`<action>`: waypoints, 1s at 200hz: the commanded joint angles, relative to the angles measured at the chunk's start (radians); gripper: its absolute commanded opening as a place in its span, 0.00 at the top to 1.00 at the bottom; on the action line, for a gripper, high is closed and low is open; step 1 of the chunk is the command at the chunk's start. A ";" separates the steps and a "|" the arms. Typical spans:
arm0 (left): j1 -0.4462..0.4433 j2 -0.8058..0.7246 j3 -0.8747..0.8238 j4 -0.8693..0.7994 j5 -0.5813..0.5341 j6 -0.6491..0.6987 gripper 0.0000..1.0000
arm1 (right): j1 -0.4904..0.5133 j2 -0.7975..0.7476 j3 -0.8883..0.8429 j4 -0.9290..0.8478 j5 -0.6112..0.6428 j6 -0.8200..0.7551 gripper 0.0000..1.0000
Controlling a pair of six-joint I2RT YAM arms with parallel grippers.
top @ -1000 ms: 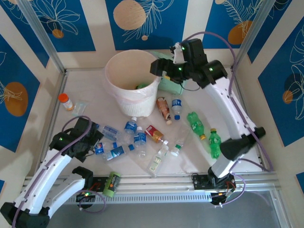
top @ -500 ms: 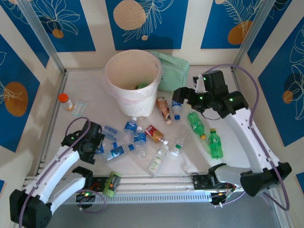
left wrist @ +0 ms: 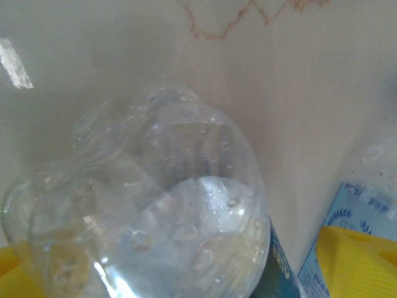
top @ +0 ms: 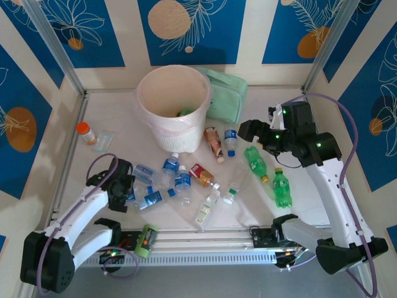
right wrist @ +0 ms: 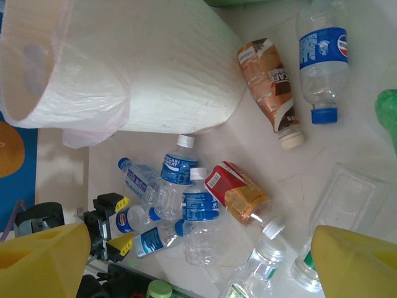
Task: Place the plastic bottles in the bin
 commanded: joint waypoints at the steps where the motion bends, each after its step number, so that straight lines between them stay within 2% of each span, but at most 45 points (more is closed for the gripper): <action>1: 0.028 0.034 -0.007 0.045 0.027 0.012 0.11 | -0.015 -0.011 -0.030 -0.011 -0.030 0.015 0.09; 43: 0.053 0.117 0.007 0.088 0.043 0.027 0.17 | -0.070 0.004 -0.082 0.011 -0.060 -0.008 0.09; 88: 0.061 0.155 0.048 0.062 0.044 0.047 0.28 | -0.146 0.029 -0.146 0.064 -0.102 -0.007 0.11; 138: 0.060 0.098 0.079 -0.018 0.014 0.072 0.39 | -0.183 0.019 -0.151 0.070 -0.117 -0.009 0.13; 177: 0.061 0.022 0.097 -0.088 0.008 0.095 0.53 | -0.192 -0.035 -0.139 0.057 -0.134 0.003 0.14; 200: 0.060 -0.038 0.106 -0.145 0.006 0.097 0.55 | -0.195 -0.072 -0.141 0.032 -0.135 0.002 0.14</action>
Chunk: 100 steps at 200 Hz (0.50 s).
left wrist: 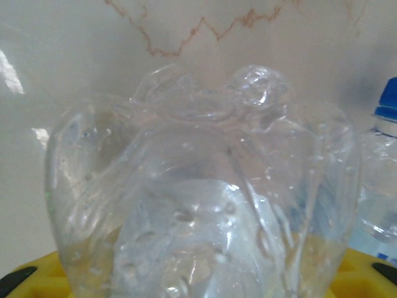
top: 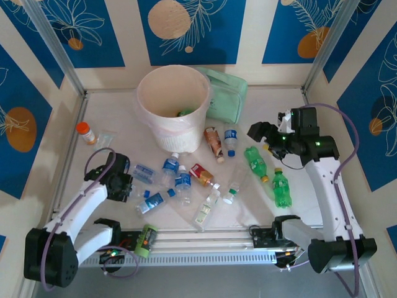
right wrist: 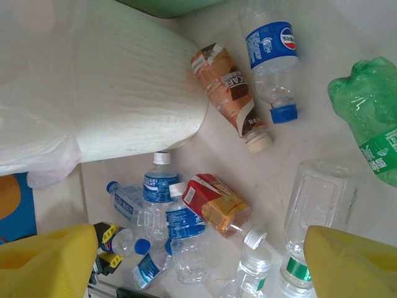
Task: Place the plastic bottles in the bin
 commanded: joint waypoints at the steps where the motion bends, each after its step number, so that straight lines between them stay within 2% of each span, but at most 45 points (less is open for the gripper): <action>1: 0.010 -0.062 0.034 -0.108 -0.015 0.013 0.55 | -0.005 -0.052 0.004 -0.032 -0.037 -0.001 0.14; 29: 0.011 -0.134 0.075 -0.172 -0.018 0.034 0.58 | -0.011 -0.096 0.001 -0.053 -0.037 0.002 0.14; 100: 0.011 -0.203 0.302 -0.309 -0.042 0.234 0.61 | -0.017 -0.153 -0.045 -0.048 -0.049 0.014 0.14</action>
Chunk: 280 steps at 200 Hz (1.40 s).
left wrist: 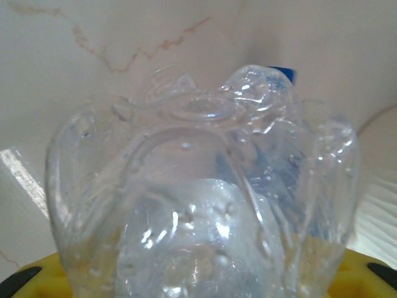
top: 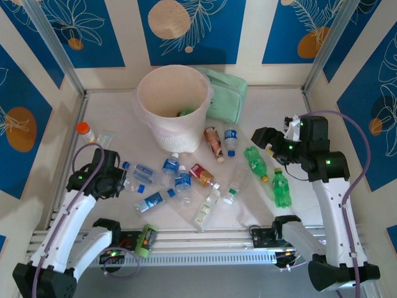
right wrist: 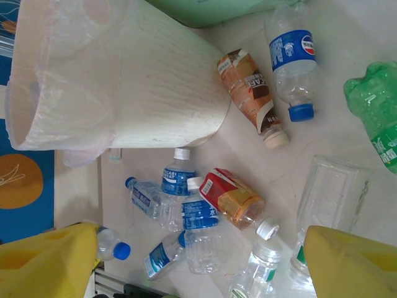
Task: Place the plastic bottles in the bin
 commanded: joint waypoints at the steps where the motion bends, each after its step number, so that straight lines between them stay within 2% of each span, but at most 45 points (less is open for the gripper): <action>1: 0.011 -0.020 0.083 -0.077 -0.023 0.106 0.61 | -0.009 -0.009 -0.023 -0.019 -0.028 0.007 0.14; 37: 0.010 0.017 0.237 -0.093 -0.005 0.193 0.61 | -0.029 0.019 0.011 -0.029 -0.013 0.014 0.14; 63: 0.010 0.113 0.431 -0.079 0.009 0.287 0.61 | -0.052 0.021 0.027 -0.035 -0.007 0.027 0.14; 87: 0.009 0.266 0.662 0.006 0.080 0.369 0.62 | -0.071 0.032 0.016 -0.034 0.001 0.026 0.14; 117: -0.023 0.487 0.935 0.143 0.196 0.399 0.62 | -0.104 0.085 -0.028 -0.010 0.009 0.026 0.14; 152: -0.100 0.747 1.230 0.234 0.225 0.420 0.62 | -0.173 0.162 -0.055 0.017 -0.008 0.023 0.14; 183: -0.149 0.997 1.497 0.196 0.225 0.437 0.62 | -0.239 0.199 -0.074 0.034 -0.036 0.001 0.14; 206: -0.169 1.115 1.577 0.168 0.221 0.422 0.62 | -0.280 0.207 -0.094 0.038 -0.050 -0.014 0.14; 239: -0.185 1.189 1.580 0.130 0.204 0.435 0.62 | -0.341 0.239 -0.142 0.064 -0.049 -0.022 0.14; 247: -0.188 1.202 1.579 0.125 0.202 0.444 0.59 | -0.357 0.253 -0.146 0.068 -0.057 -0.018 0.15; 261: -0.188 1.218 1.579 0.124 0.207 0.450 0.44 | -0.372 0.267 -0.148 0.069 -0.064 -0.016 0.16; 280: -0.191 1.225 1.579 0.135 0.221 0.449 0.31 | -0.375 0.263 -0.149 0.069 -0.056 -0.014 0.15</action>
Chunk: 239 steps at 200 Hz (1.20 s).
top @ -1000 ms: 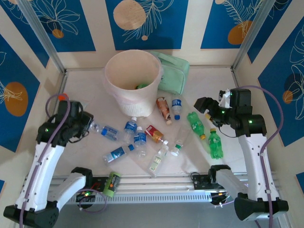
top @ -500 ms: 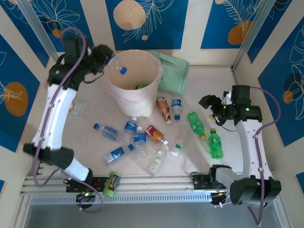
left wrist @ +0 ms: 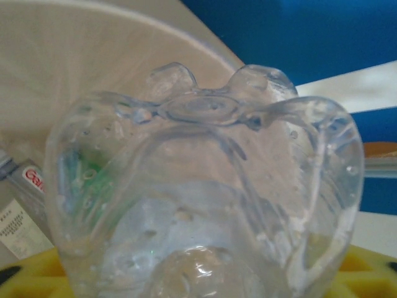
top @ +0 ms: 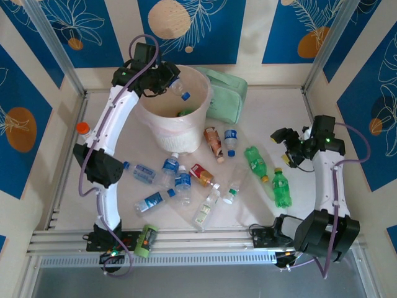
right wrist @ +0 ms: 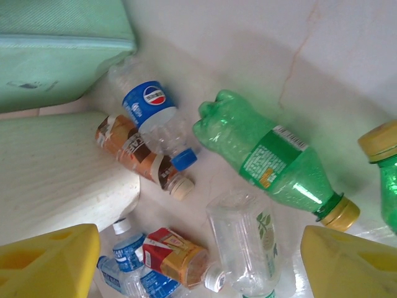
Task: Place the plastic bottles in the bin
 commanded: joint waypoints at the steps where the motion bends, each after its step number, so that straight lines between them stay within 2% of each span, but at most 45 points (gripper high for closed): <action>1: -0.010 -0.004 0.036 0.000 0.019 0.021 0.30 | -0.009 -0.009 -0.007 0.003 -0.031 -0.011 0.14; 54: -0.024 -0.058 0.036 0.017 0.005 0.066 0.22 | -0.009 -0.008 0.012 -0.045 0.024 -0.018 0.09; 96: -0.051 -0.177 -0.007 -0.010 -0.075 0.193 0.22 | 0.018 0.054 0.026 -0.094 0.083 -0.028 0.08; 115: -0.052 -0.300 -0.159 0.063 -0.068 0.227 0.24 | 0.054 0.080 0.020 -0.106 0.140 -0.023 0.09; 149: -0.051 -0.592 -0.576 0.281 -0.034 0.249 0.23 | 0.075 0.111 -0.005 -0.109 0.223 0.010 0.09; 176: -0.048 -0.770 -0.809 0.320 -0.038 0.242 0.22 | 0.090 0.144 -0.011 -0.152 0.325 0.038 0.11; 191: -0.045 -0.838 -0.915 0.315 -0.046 0.224 0.22 | 0.097 0.164 -0.016 -0.182 0.390 0.065 0.11; 239: -0.040 -0.942 -1.140 0.321 -0.002 0.135 0.22 | 0.107 0.235 -0.056 -0.212 0.470 0.119 0.05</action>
